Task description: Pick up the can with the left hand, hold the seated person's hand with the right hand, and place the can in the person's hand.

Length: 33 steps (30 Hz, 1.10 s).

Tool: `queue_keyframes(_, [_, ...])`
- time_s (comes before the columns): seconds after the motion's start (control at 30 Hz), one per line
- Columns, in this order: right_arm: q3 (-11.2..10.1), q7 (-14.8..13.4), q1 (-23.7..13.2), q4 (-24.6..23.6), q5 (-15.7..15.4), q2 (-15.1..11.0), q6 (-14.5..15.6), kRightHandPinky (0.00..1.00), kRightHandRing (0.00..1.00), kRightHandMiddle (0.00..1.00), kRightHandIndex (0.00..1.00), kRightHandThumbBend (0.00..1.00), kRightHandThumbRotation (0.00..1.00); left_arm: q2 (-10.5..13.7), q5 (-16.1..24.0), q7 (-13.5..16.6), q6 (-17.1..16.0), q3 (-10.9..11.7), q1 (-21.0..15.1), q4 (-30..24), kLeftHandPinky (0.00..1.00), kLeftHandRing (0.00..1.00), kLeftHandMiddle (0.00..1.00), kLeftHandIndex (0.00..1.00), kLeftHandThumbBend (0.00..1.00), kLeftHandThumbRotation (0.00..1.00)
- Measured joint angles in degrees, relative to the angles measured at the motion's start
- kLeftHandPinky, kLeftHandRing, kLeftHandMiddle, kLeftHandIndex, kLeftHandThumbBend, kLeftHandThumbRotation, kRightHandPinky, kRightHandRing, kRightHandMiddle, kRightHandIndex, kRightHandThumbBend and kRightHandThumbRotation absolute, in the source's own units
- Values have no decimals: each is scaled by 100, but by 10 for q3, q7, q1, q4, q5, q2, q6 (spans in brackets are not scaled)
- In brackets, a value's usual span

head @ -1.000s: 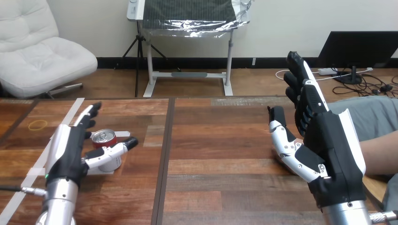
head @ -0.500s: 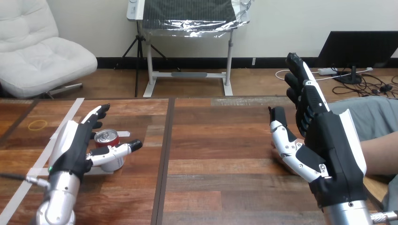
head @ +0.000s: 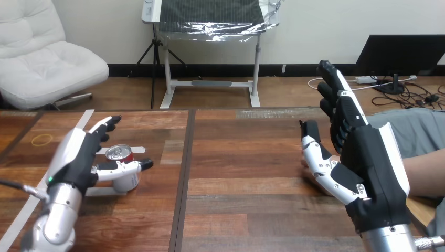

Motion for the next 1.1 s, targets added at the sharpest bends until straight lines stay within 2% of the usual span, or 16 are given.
queue_keyframes(0.23, [0,1,0,0,0,0,0,100,100,100,95,12,0,24,29,-8,18,-15,-11,-1,79,85,87,88,88,36])
queue_keyframes(0.6, [-1,2,0,0,1,0,0,100,100,100,94,13,0,57,67,-9,26,-31,-21,-4,77,83,85,85,88,30])
queue_keyframes(1.1, [-2,5,0,0,12,-1,0,100,100,100,94,14,0,83,104,-9,43,-35,-23,-31,73,80,82,82,89,24])
